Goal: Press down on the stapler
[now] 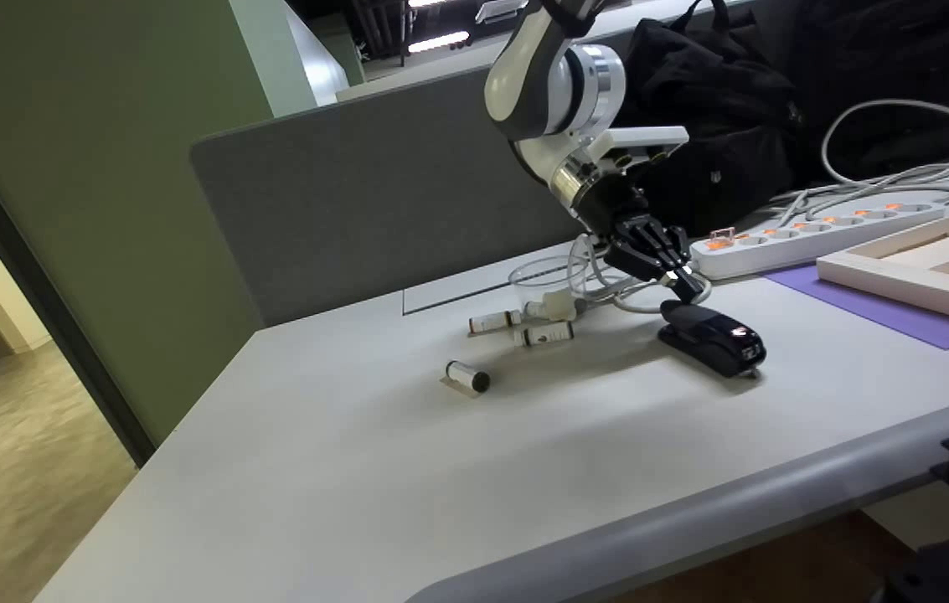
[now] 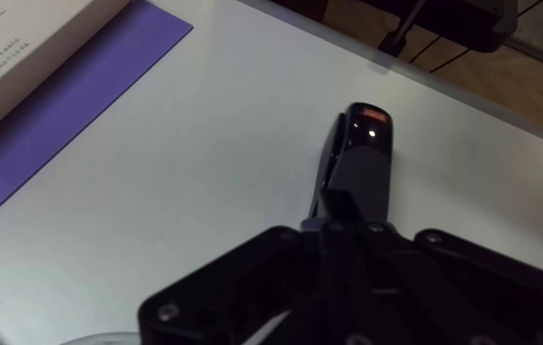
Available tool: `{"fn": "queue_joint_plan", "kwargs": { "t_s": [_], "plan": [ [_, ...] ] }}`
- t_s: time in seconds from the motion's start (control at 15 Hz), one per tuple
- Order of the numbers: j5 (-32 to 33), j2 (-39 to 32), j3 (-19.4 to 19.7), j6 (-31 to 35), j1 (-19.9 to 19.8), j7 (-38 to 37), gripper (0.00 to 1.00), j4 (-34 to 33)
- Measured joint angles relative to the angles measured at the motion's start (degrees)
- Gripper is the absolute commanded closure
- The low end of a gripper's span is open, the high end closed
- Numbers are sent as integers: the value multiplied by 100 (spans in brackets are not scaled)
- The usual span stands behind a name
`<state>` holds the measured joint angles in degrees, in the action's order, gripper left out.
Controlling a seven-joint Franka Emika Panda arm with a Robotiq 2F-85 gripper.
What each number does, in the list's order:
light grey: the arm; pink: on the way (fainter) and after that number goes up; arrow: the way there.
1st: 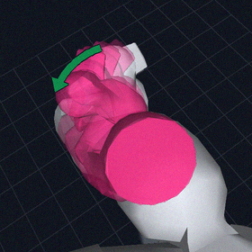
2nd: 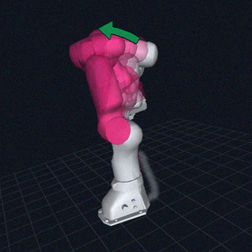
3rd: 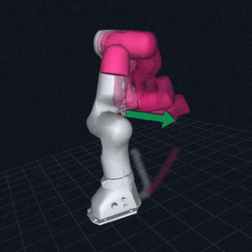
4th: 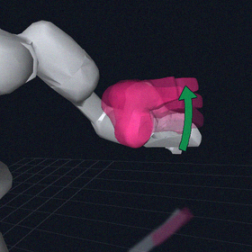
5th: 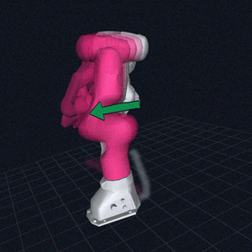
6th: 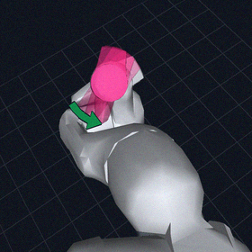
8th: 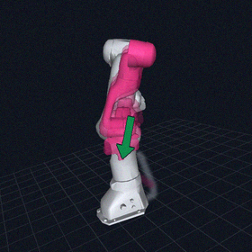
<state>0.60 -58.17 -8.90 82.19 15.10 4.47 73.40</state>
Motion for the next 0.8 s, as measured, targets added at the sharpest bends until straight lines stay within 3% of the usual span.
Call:
{"fn": "queue_joint_plan", "kwargs": {
  "t_s": [0.8],
  "plan": [
    [740,-615,131,-672,585,-95,100,-914]
  ]
}}
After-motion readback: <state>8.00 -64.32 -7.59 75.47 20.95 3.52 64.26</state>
